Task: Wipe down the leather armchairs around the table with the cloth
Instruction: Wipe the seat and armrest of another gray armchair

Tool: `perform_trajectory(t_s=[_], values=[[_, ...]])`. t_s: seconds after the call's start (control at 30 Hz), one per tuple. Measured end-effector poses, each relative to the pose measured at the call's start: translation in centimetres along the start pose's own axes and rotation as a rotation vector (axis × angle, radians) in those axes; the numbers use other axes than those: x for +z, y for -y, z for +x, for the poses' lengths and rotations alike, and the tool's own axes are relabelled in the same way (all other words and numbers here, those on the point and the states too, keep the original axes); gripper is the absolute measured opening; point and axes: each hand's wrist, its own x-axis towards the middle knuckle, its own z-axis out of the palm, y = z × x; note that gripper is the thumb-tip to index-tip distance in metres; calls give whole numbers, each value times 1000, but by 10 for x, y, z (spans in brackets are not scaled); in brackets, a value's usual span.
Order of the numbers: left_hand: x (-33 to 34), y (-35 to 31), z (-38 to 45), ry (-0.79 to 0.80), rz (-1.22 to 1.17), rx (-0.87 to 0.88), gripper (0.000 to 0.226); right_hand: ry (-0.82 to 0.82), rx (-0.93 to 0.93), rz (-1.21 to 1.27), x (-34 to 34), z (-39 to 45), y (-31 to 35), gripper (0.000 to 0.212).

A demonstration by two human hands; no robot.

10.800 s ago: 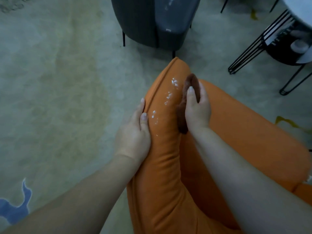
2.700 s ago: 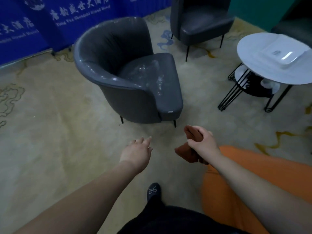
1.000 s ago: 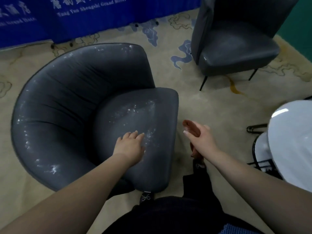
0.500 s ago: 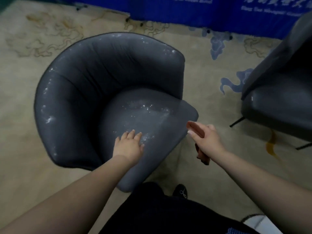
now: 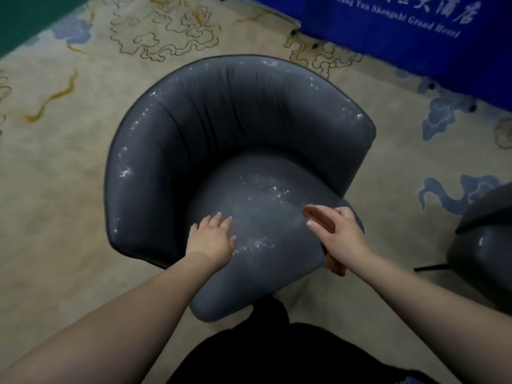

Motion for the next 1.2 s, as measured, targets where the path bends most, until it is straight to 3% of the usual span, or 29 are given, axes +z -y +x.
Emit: perform_trajectory(t_s=[0.27,0.5,0.8,1.07,1.2], values=[[-15,-2,44,-15,-90,-87,58,87,-49,-16,-7,76,13,29],[16,8,49,17,-269,-356,59,381,-212,-119,28,156,19,28],[93,-3,42,47,-490,-750,57,675,-458,-227,97,212,12,35],[200,2,61,-1,-625,-943,59,744,-659,-252,199,218,-11,54],[259,17,65,-9,-647,-975,71,805,-769,-213,268,206,-21,52]])
